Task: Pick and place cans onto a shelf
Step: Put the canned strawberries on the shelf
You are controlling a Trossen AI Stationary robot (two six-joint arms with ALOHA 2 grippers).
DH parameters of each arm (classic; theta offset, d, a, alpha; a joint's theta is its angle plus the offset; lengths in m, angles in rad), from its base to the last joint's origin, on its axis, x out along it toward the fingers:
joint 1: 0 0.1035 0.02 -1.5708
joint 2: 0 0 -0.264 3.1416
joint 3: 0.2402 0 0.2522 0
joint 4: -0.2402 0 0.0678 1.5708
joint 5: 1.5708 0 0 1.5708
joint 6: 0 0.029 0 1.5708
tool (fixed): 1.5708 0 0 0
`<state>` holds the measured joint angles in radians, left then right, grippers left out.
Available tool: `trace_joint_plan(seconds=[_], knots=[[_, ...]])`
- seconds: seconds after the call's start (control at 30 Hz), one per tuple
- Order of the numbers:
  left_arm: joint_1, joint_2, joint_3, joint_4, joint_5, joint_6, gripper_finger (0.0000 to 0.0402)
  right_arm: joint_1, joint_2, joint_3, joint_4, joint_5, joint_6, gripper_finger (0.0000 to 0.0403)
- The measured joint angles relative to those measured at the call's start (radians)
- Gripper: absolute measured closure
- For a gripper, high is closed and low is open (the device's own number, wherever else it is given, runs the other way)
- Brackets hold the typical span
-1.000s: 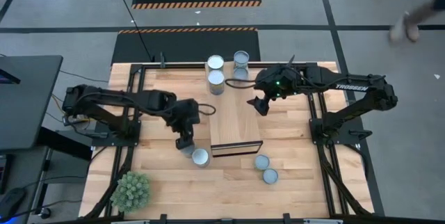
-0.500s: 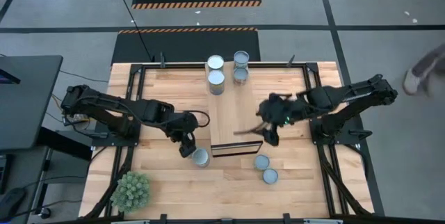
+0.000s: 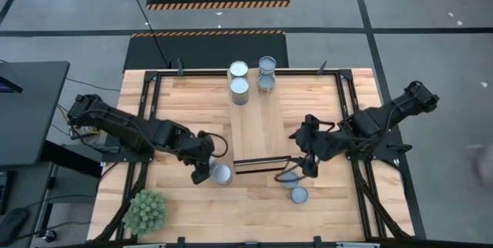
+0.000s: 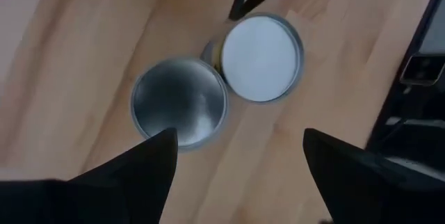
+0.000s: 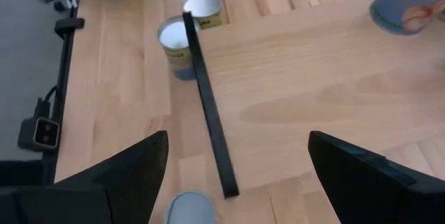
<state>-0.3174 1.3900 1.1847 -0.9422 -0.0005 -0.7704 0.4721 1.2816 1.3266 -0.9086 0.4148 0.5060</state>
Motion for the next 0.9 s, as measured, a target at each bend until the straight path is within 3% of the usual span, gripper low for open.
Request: trace_joint_plan(seconds=[0.3, 0.9], knots=[[-0.029, 0.012, 0.0, -0.001, -0.179, 0.15, 0.0088, 0.019, 0.0, 0.0, -0.003, 0.106, 0.025, 0.0049], [0.007, 0.083, 0.0, 0.012, -0.15, 0.131, 0.0086, 0.01, 0.001, 0.0, 0.002, 0.117, 0.015, 0.0049]])
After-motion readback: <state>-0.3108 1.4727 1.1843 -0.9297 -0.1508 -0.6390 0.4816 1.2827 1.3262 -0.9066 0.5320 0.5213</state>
